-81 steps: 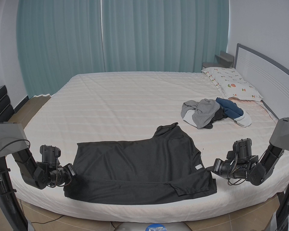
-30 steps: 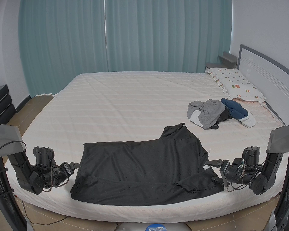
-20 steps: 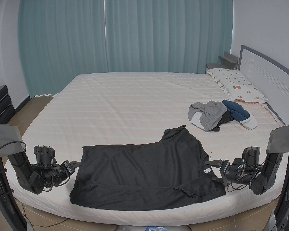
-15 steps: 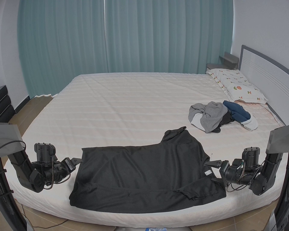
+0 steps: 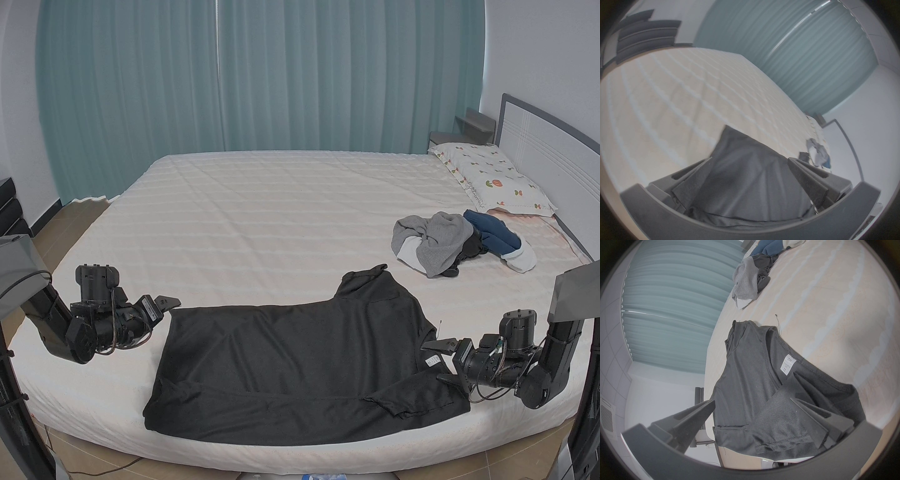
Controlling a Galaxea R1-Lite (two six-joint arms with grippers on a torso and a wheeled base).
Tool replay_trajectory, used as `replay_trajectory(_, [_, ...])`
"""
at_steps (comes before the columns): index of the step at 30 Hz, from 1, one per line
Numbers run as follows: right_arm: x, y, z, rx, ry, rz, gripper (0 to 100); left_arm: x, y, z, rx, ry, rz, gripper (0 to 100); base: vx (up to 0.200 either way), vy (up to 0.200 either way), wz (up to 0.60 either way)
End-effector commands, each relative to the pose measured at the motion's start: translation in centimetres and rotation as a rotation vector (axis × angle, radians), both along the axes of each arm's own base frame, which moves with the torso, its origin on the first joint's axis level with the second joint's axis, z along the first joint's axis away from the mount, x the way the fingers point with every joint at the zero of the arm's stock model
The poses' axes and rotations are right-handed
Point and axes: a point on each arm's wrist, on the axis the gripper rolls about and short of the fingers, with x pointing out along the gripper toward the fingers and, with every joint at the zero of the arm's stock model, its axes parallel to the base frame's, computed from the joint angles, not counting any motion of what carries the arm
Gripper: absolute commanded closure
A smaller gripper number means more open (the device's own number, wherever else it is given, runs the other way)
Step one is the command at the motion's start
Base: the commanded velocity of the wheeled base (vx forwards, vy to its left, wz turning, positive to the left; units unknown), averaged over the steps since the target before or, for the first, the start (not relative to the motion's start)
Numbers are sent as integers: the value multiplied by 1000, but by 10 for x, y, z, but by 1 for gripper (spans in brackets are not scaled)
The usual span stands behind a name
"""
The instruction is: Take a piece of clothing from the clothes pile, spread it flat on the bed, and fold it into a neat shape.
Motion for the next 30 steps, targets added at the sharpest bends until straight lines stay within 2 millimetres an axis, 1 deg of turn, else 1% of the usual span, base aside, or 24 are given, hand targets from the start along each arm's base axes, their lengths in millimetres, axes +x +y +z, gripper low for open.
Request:
replay_trajectory(1, [0, 1, -3, 0, -1, 6, 0, 32, 11, -3, -50, -17, -137, 0, 0, 0, 0])
replay_trajectory(3, [0, 1, -4, 1, 1, 8, 0, 45, 14, -15, -14, -13, -178, 0, 0, 0, 0])
replay_trajectory(4, [0, 1, -4, 1, 1, 8, 0, 52, 16, -19, 9, -21, -189, 0, 0, 0, 0])
replay_trajectory(5, [0, 1, -4, 1, 1, 8, 0, 54, 17, -20, 16, -24, -193, 0, 0, 0, 0])
replay_trajectory(6, [0, 1, -4, 1, 1, 8, 0, 66, 21, -27, 44, -34, -207, 0, 0, 0, 0])
replay_trajectory(9, [-1, 1, -4, 1, 3, 9, 0, 86, 25, -32, 64, -52, -212, 0, 0, 0, 0])
replay_trajectory(13, [-1, 1, -4, 0, 2, 10, 0, 99, 27, -38, 58, -57, -215, 0, 0, 0, 0])
replay_trajectory(15, [-1, 1, -4, 2, 3, 11, 0, 105, 28, -49, 59, -53, -207, 0, 0, 0, 0])
replay_trajectory(19, [-1, 1, -4, 1, 2, 11, 0, 109, 30, -67, 65, -35, -206, 0, 0, 0, 0])
replay_trajectory(21, [-1, 1, -4, 0, 3, 11, 0, 111, 32, -72, 64, -44, -197, 0, 0, 0, 0])
replay_trajectory(25, [-1, 3, -4, 1, 4, 15, 0, 110, 33, -73, 57, -43, -190, 0, 0, 0, 0])
replay_trajectory(27, [-2, 3, -4, 0, 6, 14, 0, 105, 33, -77, 51, -25, -187, 0, 0, 0, 0])
replay_trajectory(30, [-3, 3, -4, -1, 9, 16, 0, 109, 33, -77, 54, -55, -184, 0, 0, 0, 0])
